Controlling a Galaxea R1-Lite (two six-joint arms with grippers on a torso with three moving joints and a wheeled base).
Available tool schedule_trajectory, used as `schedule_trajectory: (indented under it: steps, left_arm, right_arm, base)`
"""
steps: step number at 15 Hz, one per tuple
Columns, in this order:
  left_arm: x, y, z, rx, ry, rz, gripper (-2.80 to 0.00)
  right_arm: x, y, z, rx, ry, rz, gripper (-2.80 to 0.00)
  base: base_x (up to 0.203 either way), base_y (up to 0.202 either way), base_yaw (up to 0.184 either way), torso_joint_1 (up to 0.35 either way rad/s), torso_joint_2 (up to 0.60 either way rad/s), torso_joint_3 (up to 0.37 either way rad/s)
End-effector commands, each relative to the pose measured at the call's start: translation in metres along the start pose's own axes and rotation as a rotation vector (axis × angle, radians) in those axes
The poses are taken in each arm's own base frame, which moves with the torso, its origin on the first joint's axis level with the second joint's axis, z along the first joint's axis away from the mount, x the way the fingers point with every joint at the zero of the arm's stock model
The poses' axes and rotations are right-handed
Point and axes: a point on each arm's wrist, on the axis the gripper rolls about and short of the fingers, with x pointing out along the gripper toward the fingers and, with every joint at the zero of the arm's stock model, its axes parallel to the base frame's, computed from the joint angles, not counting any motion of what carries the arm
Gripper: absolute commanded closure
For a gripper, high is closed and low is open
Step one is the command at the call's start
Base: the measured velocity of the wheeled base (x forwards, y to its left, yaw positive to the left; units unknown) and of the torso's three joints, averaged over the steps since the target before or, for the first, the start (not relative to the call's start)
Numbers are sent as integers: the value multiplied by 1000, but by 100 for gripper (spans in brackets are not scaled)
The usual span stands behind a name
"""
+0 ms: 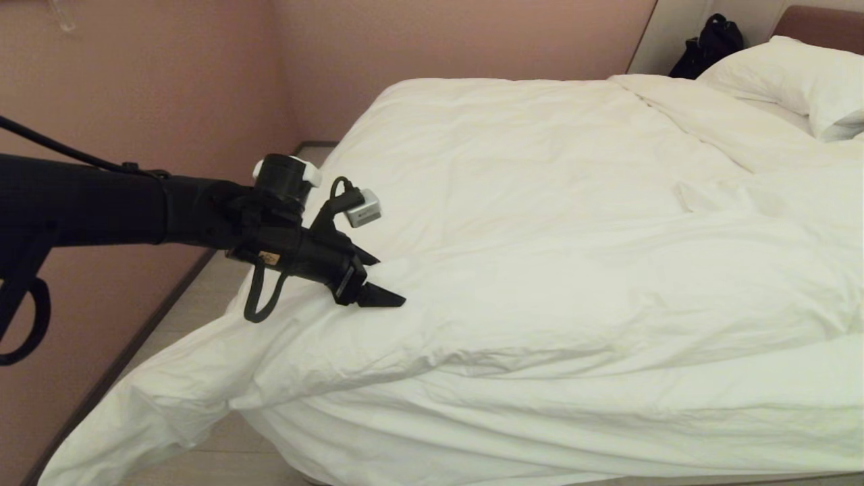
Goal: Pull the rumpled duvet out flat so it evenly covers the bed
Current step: Flatten the corners of the folded blanket
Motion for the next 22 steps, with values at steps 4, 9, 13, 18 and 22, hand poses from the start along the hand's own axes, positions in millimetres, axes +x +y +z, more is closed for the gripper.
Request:
schedule_trajectory:
  steps: [4, 9, 13, 18, 22]
  left_arm:
    - [15, 0, -8, -13, 24, -31, -280]
    - [21, -5, -19, -40, 54, -64, -280]
    - [22, -15, -17, -35, 58, -86, -280]
    - [20, -20, -17, -35, 62, -93, -280]
    - [19, -24, -18, -33, 63, -99, -280]
  right_arm:
    - [0, 0, 0, -1, 1, 1, 0]
    - [0, 0, 0, -1, 1, 0, 0]
    - [0, 0, 0, -1, 1, 1, 0]
    - [0, 0, 0, -1, 1, 1, 0]
    - [0, 0, 0, -1, 1, 1, 0]
  base:
    - [0, 0, 0, 0, 0, 0]
    - [0, 0, 0, 0, 0, 0]
    - [0, 0, 0, 0, 0, 0]
    - [0, 0, 0, 0, 0, 0]
    - [0, 0, 0, 0, 0, 0]
